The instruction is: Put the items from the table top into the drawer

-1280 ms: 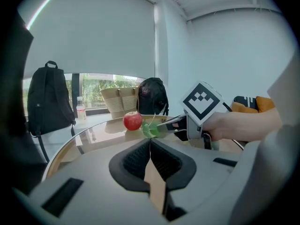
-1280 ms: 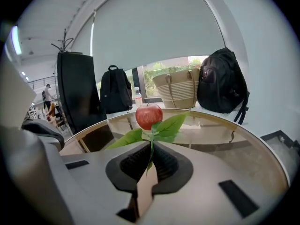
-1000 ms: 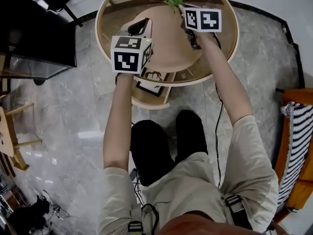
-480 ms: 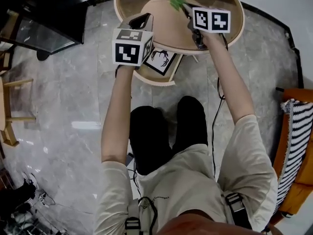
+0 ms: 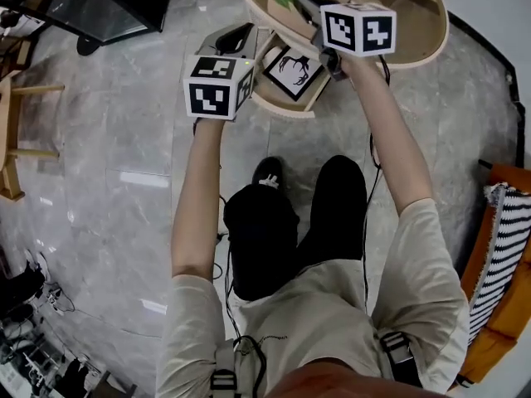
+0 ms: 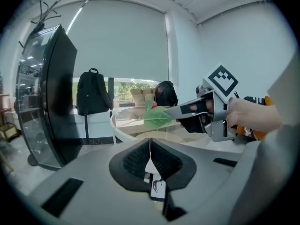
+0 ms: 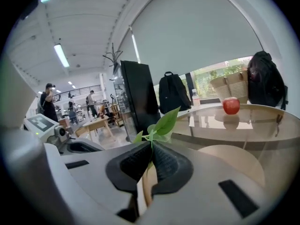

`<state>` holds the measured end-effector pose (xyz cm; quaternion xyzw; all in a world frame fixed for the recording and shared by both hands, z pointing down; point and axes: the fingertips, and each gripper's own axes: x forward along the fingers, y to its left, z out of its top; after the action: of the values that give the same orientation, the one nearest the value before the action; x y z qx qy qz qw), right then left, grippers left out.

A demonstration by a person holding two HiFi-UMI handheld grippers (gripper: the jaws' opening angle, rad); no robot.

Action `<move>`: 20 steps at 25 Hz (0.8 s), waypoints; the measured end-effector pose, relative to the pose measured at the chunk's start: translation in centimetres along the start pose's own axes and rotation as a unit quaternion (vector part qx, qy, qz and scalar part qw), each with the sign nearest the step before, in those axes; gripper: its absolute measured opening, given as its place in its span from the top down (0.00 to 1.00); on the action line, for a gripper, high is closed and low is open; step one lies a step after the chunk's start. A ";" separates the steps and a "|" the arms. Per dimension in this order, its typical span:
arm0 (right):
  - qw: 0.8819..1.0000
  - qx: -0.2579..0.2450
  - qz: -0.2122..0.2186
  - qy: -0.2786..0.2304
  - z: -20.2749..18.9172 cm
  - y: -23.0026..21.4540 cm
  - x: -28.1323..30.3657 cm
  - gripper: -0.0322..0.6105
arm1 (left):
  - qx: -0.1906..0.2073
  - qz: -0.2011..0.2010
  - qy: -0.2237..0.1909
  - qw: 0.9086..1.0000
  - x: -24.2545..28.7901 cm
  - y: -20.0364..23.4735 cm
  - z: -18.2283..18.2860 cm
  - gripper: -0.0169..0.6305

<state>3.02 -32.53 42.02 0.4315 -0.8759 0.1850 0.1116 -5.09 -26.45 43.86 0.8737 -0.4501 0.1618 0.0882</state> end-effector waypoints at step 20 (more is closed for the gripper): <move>0.983 -0.134 0.110 0.057 -20.7 8.2 3.3 0.89 | -0.070 0.000 0.026 0.997 1.1 0.0 -20.8 0.94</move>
<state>-4.72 -21.63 60.08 0.3023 -0.9272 0.1010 0.1969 -8.70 -21.05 63.66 0.8608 -0.4581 0.1523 0.1609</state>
